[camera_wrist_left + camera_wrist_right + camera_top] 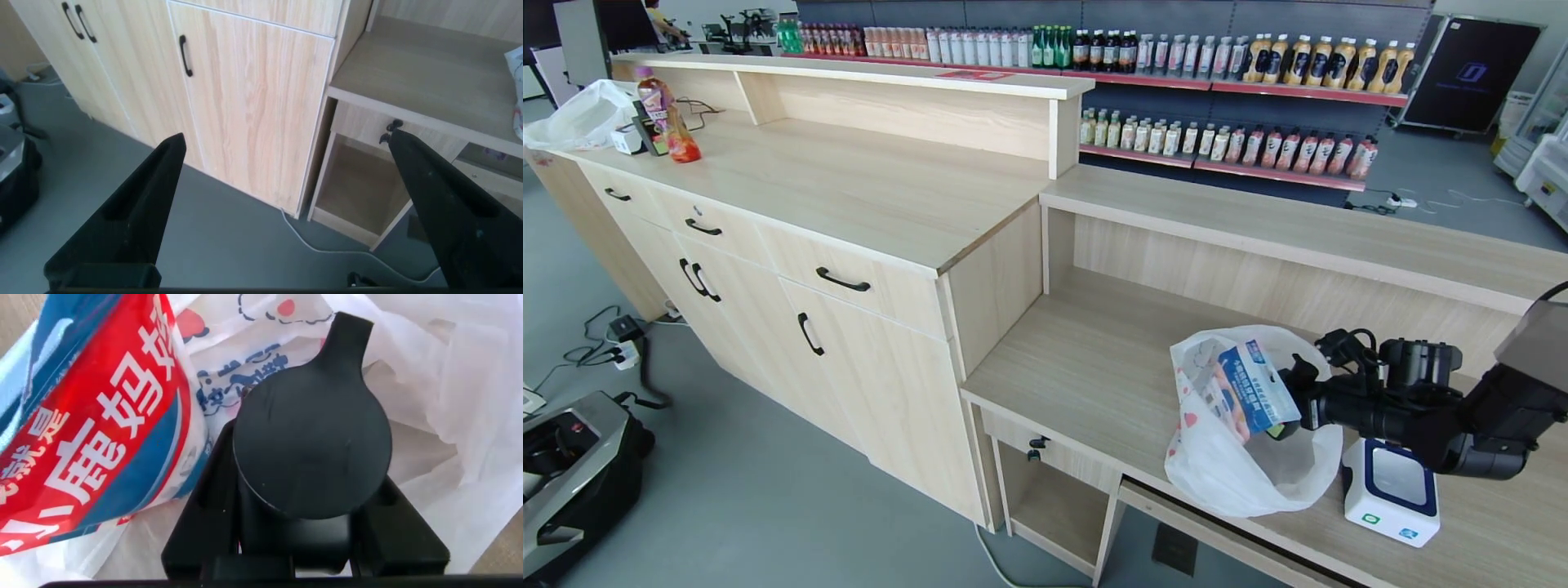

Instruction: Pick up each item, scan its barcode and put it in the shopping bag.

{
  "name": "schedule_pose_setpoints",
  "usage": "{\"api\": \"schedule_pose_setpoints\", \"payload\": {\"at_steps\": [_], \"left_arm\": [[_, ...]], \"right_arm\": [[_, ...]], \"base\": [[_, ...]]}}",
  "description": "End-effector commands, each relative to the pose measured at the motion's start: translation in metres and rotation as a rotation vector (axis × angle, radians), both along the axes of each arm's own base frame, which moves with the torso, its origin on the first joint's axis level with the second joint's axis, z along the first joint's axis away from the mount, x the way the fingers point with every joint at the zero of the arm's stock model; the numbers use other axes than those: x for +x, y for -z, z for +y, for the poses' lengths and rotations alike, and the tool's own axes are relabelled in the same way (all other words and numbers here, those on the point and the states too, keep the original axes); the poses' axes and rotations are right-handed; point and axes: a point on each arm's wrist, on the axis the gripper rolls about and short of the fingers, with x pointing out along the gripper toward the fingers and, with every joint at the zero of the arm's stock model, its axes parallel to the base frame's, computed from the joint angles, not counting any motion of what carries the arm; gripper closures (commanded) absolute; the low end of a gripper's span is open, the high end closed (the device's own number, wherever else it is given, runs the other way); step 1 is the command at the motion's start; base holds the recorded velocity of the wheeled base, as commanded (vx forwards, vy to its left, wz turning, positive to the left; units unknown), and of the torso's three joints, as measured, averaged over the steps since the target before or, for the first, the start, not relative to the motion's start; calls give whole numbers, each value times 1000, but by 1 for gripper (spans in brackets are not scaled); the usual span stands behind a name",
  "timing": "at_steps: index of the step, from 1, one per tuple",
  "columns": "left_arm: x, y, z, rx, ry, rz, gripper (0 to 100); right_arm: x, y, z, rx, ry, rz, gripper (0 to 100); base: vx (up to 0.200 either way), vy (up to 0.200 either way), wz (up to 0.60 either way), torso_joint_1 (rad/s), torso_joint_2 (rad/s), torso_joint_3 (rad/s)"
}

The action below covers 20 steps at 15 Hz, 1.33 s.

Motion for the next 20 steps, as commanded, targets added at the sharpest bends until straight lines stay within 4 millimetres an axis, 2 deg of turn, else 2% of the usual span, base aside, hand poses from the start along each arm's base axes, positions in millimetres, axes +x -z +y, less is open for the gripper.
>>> {"api": "schedule_pose_setpoints", "payload": {"at_steps": [1, 6, 7, 9, 12, 15, 16, 18, 19, 20], "left_arm": [[0, 0, 0, 0, 0, 0, 0], [0, 0, 0, 0, 0, 0, 0], [0, 0, 0, 0, 0, 0, 0], [0, 0, 0, 0, 0, 0, 0], [0, 0, 0, 0, 0, 0, 0], [0, 0, 0, 0, 0, 0, 0], [0, 0, 0, 0, 0, 0, 0], [0, 0, 0, 0, 0, 0, 0], [0, 0, 0, 0, 0, 0, 0], [0, 0, 0, 0, 0, 0, 0]], "right_arm": [[0, 4, 0, 0, -2, 7, 100], [0, 7, 1, 3, -4, 17, 100], [0, 8, 2, 2, -6, 18, 0], [1, 4, 6, 0, -17, 7, 0], [0, -18, 11, -5, -26, -44, 0], [-8, -67, 5, -34, -12, -167, 0], [-17, -86, 2, -41, 0, -203, 0], [-53, -119, -3, -65, 28, -239, 0], [-65, -124, -3, -81, 32, -243, 0], [-98, -133, -10, -135, 61, -265, 0]], "base": [[0, 0, 0, 0, 0, 0], [0, 0, 0, 0, 0, 0], [0, 0, 0, 0, 0, 0], [0, 0, 0, 0, 0, 0], [0, 0, 0, 0, 0, 0], [0, 0, 0, 0, 0, 0], [0, 0, 0, 0, 0, 0], [0, 0, 0, 0, 0, 0], [0, 0, 0, 0, 0, 0], [0, 0, 0, 0, 0, 0]]}}
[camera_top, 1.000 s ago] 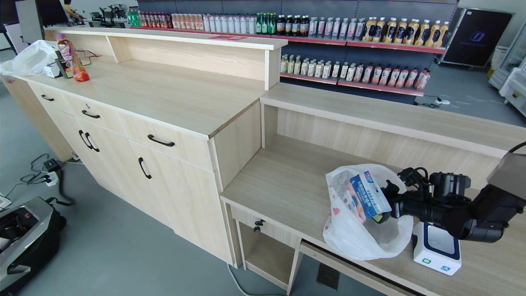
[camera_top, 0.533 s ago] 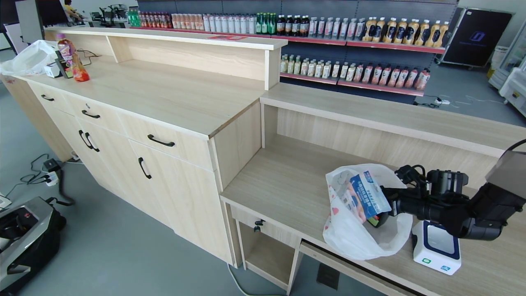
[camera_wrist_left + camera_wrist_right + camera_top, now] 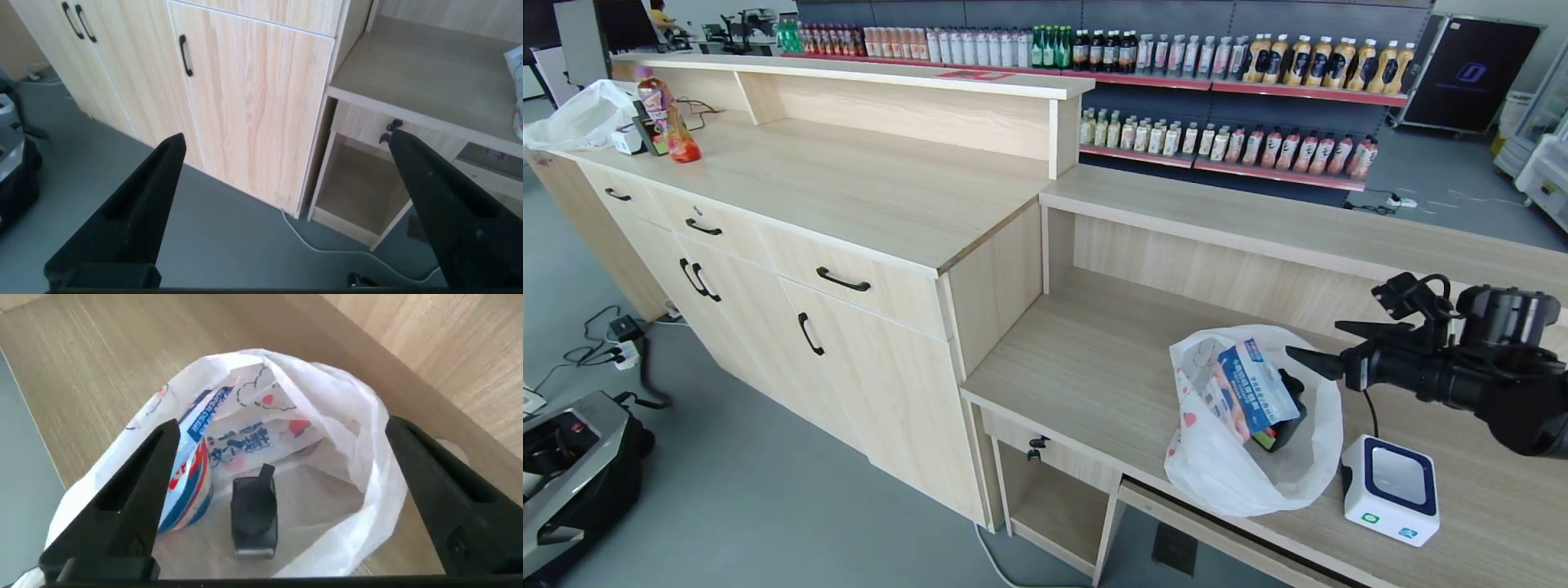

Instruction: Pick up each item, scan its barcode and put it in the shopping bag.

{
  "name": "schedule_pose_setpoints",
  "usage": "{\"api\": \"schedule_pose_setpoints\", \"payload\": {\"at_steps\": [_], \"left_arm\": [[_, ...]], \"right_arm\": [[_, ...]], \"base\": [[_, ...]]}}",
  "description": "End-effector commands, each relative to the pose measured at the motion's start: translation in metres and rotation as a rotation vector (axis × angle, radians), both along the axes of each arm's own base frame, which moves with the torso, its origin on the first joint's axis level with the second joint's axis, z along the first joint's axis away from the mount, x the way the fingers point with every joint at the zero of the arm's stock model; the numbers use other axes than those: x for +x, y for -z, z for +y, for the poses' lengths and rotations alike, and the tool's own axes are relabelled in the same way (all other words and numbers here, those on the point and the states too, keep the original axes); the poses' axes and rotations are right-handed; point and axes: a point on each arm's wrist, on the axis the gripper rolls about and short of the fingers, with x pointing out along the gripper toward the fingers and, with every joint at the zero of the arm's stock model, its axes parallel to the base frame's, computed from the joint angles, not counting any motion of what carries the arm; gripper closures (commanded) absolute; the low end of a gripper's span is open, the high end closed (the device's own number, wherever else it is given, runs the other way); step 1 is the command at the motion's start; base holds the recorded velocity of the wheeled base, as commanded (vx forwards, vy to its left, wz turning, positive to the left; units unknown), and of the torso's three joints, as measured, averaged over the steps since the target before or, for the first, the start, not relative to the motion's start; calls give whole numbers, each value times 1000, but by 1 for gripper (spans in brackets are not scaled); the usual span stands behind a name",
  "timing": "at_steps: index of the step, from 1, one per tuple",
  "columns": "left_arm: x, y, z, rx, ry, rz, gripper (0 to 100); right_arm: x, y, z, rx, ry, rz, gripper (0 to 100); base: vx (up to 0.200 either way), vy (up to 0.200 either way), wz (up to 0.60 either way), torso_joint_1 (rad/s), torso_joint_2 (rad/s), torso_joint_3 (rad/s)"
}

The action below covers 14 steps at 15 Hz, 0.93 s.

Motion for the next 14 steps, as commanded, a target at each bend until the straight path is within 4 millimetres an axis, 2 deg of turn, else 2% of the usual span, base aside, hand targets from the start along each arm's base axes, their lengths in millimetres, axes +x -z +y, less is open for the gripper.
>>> {"api": "schedule_pose_setpoints", "payload": {"at_steps": [1, 2, 4, 5, 7, 10, 12, 14], "left_arm": [[0, 0, 0, 0, 0, 0, 0], [0, 0, 0, 0, 0, 0, 0], [0, 0, 0, 0, 0, 0, 0], [0, 0, 0, 0, 0, 0, 0], [0, 0, 0, 0, 0, 0, 0], [0, 0, 0, 0, 0, 0, 0], [0, 0, 0, 0, 0, 0, 0], [0, 0, 0, 0, 0, 0, 0]], "right_arm": [[-65, -42, -10, -111, 60, -108, 0], [-76, -51, -15, -173, 87, -151, 0], [-86, -70, -18, -223, 154, -210, 0], [-89, -89, -18, -214, 226, -258, 0], [-101, -111, -14, -159, 333, -301, 0], [-126, -124, -13, -135, 396, -238, 0], [-147, -132, -8, -77, 506, -168, 0], [-163, -134, -3, -66, 550, -135, 0]], "base": [[0, 0, 0, 0, 0, 0], [0, 0, 0, 0, 0, 0], [0, 0, -600, 5, -2, 2], [0, 0, -600, -12, 2, -2], [0, 0, -600, 5, 7, 2], [0, 0, -600, 4, 4, 5], [0, 0, -600, 10, 7, 2], [0, 0, -600, 5, 7, 0]]}}
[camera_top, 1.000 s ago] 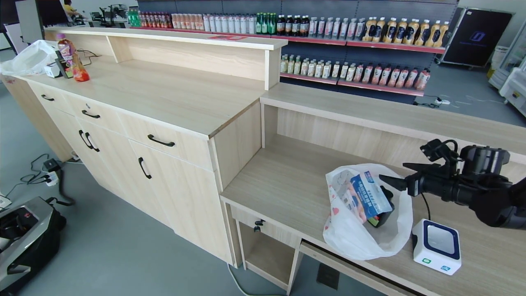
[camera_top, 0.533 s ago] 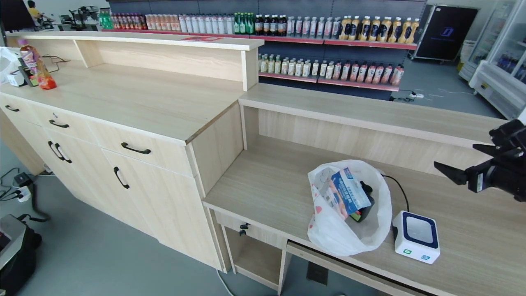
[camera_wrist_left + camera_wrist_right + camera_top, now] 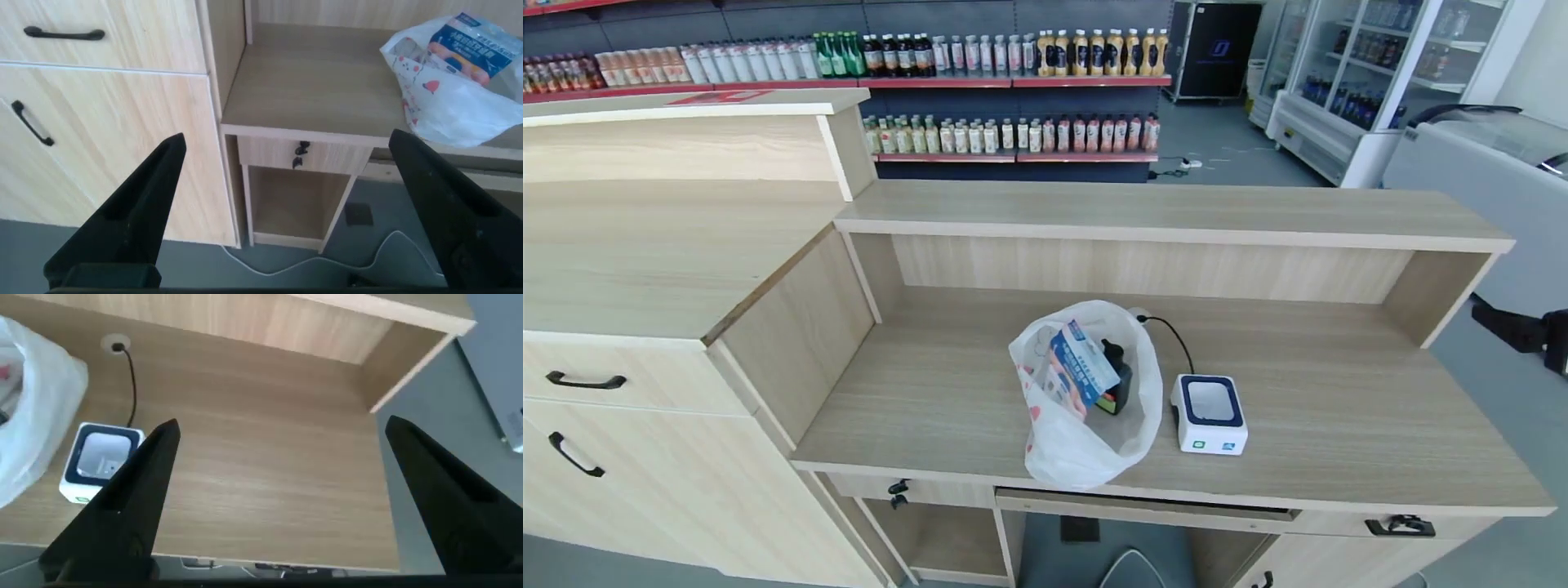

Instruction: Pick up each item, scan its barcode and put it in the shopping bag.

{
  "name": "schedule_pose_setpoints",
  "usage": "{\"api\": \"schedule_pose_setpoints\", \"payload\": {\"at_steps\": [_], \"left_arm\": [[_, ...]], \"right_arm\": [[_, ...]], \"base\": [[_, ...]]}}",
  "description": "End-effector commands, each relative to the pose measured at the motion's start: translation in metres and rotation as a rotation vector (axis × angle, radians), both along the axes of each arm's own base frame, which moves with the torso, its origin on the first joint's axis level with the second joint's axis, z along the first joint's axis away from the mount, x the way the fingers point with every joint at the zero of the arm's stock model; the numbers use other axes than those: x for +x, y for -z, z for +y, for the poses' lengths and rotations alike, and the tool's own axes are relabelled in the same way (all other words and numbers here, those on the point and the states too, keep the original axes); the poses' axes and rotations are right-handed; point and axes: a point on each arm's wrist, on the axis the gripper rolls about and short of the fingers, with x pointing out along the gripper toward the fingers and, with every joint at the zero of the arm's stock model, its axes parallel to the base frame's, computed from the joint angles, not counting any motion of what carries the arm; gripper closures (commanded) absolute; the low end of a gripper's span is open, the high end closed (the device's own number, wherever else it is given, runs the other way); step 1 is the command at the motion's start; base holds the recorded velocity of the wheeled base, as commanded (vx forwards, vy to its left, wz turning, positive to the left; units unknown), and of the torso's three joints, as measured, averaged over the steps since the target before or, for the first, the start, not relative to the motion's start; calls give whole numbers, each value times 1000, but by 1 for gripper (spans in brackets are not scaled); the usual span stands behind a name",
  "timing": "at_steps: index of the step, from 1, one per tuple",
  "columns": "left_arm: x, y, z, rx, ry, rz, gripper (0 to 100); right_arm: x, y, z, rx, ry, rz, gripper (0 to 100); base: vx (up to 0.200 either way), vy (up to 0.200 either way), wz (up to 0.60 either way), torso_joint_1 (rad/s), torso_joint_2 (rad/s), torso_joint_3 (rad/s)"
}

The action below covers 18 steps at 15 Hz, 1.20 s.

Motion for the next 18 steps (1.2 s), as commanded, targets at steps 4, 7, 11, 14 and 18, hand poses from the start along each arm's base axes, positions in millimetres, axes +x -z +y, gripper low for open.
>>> {"api": "schedule_pose_setpoints", "payload": {"at_steps": [4, 7, 11, 14, 18], "left_arm": [[0, 0, 0, 0, 0, -1, 0], [0, 0, 0, 0, 0, -1, 0], [0, 0, 0, 0, 0, -1, 0], [0, 0, 0, 0, 0, -1, 0], [0, 0, 0, 0, 0, -1, 0]], "right_arm": [[-69, 16, 24, 105, 58, -46, 0], [-129, 72, 49, 205, 44, -29, 0], [-182, 115, 68, 185, -34, -98, 0], [-202, 133, 71, 178, -42, -97, 0], [-214, 142, 70, 200, -81, -138, 0]], "base": [[0, 0, -150, 2, 1, -1], [0, 0, 0, 0, 0, 0], [0, 0, 0, 0, 0, 0], [0, 0, 0, 0, 0, 0], [0, 0, 0, 0, 0, 0]]}}
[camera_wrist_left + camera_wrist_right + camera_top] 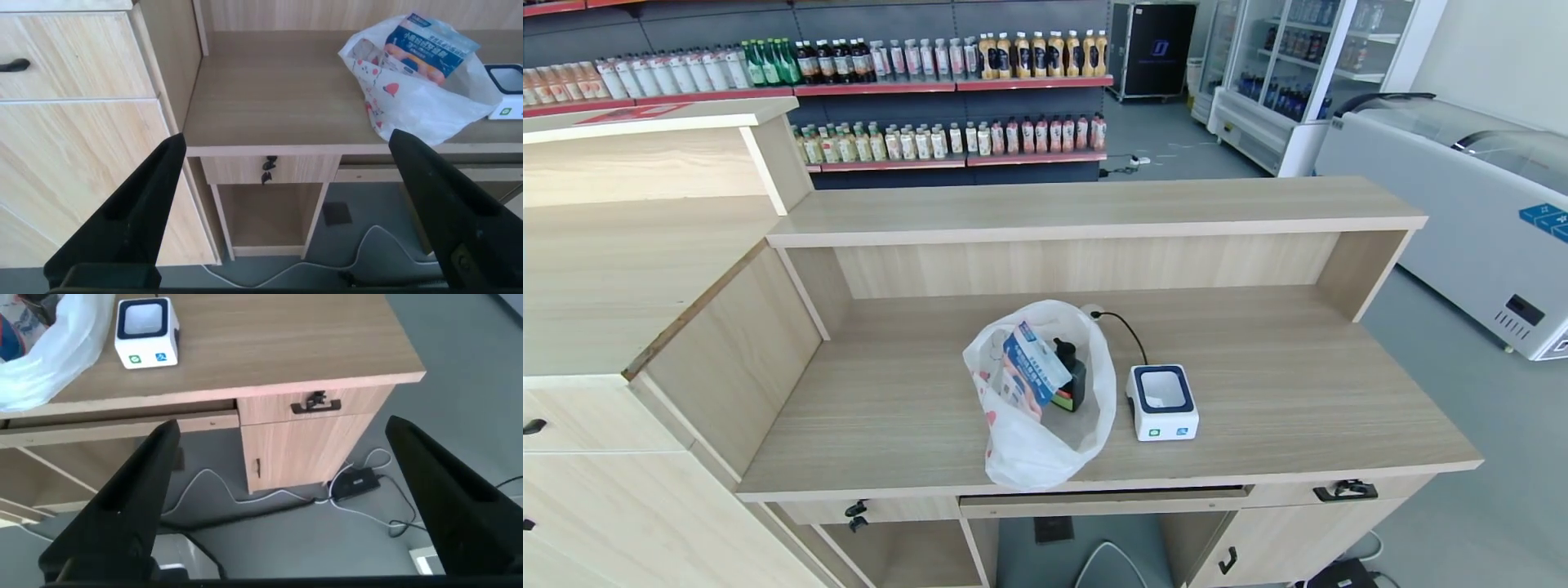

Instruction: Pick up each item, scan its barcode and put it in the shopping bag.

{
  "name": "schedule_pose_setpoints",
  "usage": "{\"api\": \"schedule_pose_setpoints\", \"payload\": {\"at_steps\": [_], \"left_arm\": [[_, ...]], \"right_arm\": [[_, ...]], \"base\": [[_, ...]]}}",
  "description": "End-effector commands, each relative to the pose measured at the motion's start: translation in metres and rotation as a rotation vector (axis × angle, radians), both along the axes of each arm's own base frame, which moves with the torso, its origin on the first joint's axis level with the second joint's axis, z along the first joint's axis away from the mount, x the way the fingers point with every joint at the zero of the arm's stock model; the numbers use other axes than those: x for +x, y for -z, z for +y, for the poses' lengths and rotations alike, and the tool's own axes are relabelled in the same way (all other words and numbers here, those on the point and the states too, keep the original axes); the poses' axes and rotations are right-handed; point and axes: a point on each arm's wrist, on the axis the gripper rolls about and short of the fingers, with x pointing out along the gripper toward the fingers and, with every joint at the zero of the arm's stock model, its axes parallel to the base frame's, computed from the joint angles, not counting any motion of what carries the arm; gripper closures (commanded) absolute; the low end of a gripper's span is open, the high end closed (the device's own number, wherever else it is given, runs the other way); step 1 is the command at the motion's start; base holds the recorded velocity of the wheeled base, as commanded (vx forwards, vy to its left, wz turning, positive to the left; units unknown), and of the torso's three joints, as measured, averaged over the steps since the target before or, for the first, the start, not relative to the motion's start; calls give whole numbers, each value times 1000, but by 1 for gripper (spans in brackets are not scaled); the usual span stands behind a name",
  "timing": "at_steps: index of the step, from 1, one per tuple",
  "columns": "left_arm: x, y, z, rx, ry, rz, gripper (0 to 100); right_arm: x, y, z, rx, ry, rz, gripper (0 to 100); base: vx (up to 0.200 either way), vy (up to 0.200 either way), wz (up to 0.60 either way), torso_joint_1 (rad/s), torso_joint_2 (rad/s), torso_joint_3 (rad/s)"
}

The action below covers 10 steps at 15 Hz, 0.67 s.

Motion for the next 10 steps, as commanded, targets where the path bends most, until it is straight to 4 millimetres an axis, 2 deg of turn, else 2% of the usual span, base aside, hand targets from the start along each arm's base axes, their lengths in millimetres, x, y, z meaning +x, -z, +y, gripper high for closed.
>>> {"api": "schedule_pose_setpoints", "payload": {"at_steps": [1, 10], "left_arm": [[0, 0, 0, 0, 0, 0, 0], [0, 0, 0, 0, 0, 0, 0]], "right_arm": [[-14, 4, 0, -2, -51, -150, 0], [-18, 9, -1, 59, -65, -165, 0]], "base": [[0, 0, 0, 0, 0, 0], [0, 0, 0, 0, 0, 0]]}}
